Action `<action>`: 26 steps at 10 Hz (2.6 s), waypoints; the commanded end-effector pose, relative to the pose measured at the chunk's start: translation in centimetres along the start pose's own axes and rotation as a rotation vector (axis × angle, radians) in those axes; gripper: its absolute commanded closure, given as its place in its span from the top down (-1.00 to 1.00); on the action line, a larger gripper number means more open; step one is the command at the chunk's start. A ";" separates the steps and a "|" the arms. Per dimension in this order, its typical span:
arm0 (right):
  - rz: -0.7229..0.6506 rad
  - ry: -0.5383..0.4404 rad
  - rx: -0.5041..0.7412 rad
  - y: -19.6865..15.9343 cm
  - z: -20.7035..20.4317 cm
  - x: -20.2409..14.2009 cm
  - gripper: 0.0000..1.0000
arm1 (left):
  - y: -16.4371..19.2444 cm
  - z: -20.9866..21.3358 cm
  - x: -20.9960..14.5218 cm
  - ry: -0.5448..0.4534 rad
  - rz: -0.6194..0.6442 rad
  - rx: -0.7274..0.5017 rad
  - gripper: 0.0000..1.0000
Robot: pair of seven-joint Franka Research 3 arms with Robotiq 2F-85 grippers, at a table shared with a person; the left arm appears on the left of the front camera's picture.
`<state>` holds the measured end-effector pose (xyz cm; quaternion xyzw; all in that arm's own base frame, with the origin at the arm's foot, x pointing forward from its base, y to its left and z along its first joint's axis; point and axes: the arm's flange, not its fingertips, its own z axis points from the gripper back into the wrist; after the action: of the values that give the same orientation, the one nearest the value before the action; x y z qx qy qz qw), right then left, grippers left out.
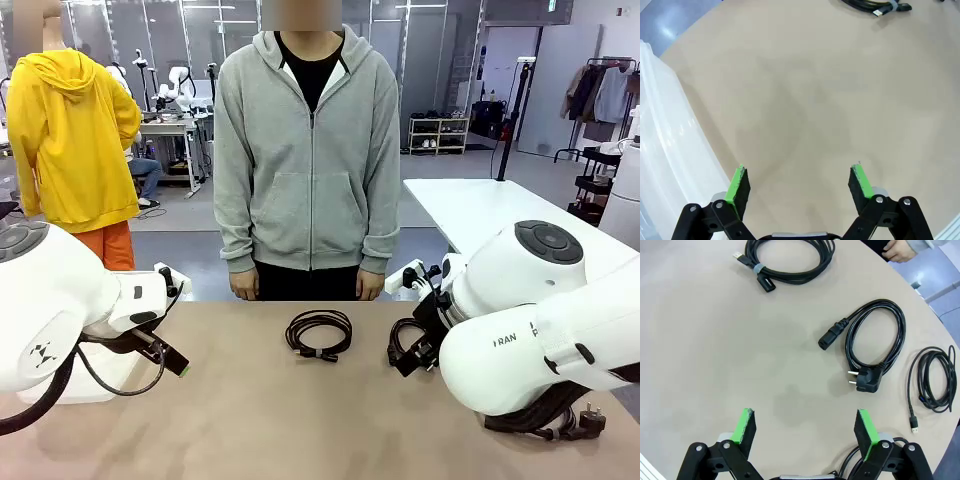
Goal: Organize and store the cables.
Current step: Place the Power Cable into the Organizing box.
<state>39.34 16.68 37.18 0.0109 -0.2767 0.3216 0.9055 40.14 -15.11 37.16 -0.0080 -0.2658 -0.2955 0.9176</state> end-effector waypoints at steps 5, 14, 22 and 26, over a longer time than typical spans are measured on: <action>0.000 0.000 0.000 0.0 0.0 0.0 1.00 | 0.0 0.0 0.0 0.000 0.000 0.000 1.00; 0.020 -0.024 0.056 -2.3 3.9 0.6 1.00 | 2.4 5.6 3.7 -0.013 -0.120 -0.089 1.00; 0.146 -0.227 0.287 -15.1 23.2 -9.2 1.00 | 15.4 24.2 -2.9 -0.120 -0.140 -0.381 1.00; 0.150 -0.369 0.254 -20.0 26.6 -17.6 1.00 | 21.7 28.7 -9.6 -0.259 -0.027 -0.263 1.00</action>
<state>27.11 -13.65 54.74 0.1553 -0.3833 0.4035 0.8162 31.91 12.83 60.45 -0.1568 -0.3247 -0.3233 0.8749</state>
